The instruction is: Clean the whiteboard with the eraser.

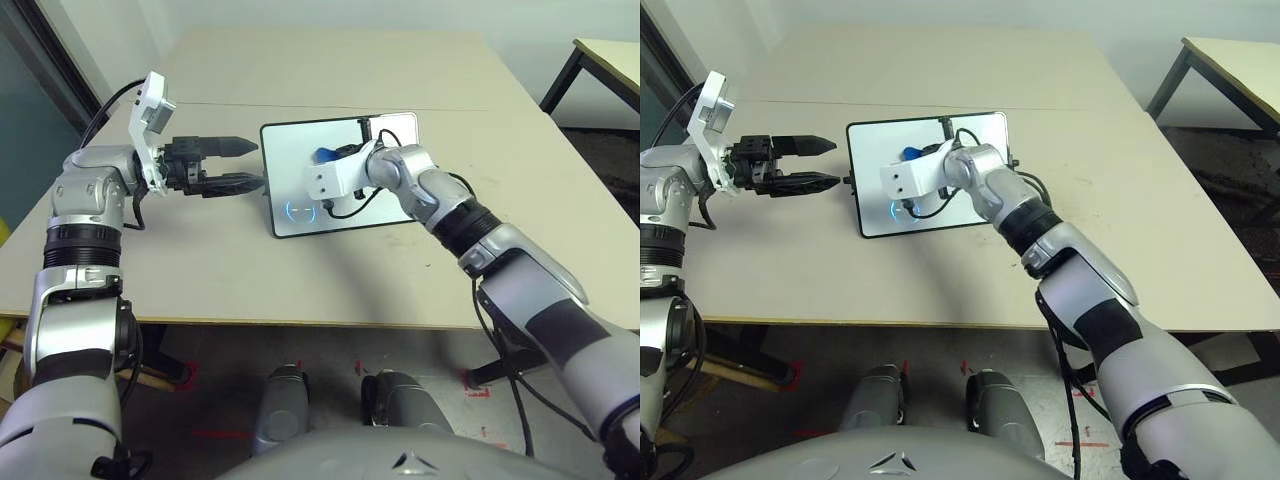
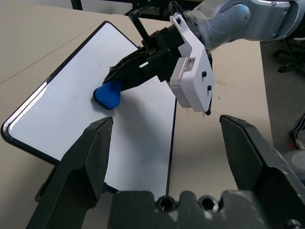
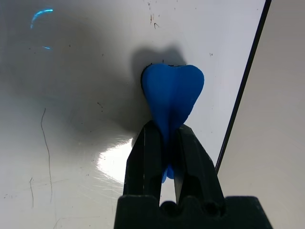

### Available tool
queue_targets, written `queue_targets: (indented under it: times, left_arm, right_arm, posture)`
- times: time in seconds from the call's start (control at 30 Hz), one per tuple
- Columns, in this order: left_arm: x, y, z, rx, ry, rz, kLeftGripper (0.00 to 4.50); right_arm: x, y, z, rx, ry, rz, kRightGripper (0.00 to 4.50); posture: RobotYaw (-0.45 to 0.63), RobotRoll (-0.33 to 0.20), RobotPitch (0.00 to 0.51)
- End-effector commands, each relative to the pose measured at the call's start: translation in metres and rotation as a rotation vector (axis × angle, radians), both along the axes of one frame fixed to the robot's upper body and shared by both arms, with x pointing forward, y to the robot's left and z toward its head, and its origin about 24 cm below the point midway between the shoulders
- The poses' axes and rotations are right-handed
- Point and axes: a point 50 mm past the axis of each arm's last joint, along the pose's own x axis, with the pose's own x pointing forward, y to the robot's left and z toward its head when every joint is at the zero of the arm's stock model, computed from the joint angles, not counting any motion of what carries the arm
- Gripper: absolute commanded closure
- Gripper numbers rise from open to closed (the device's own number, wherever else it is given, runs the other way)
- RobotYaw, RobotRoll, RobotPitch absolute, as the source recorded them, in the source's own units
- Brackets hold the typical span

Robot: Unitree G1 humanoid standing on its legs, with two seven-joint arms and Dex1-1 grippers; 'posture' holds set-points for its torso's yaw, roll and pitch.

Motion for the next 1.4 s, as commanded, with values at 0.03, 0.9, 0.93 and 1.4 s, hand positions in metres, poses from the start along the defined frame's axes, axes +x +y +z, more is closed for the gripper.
queue_targets:
  times: [0.03,0.9,0.93,1.4]
  left_arm:
    - [-0.001,0.001,0.004,0.001,-0.016,0.003,0.0]
    - [-0.002,0.0,0.002,-0.005,-0.014,0.005,0.0]
    - [-0.002,0.0,0.002,-0.004,-0.014,0.005,0.0]
    - [-0.004,0.004,0.002,-0.005,-0.011,0.017,0.0]
  right_arm:
    - [0.001,-0.001,-0.009,-0.028,0.025,-0.005,4.38]
    - [0.02,-0.025,0.02,0.11,-0.04,-0.12,4.38]
    - [0.021,-0.028,0.021,0.142,-0.029,-0.134,4.38]
    - [-0.016,-0.116,0.055,0.955,0.387,-0.484,4.38]
  posture:
    - [0.28,0.0,0.012]
    - [0.27,0.0,0.018]
    - [0.27,0.0,0.018]
    - [0.27,0.0,0.025]
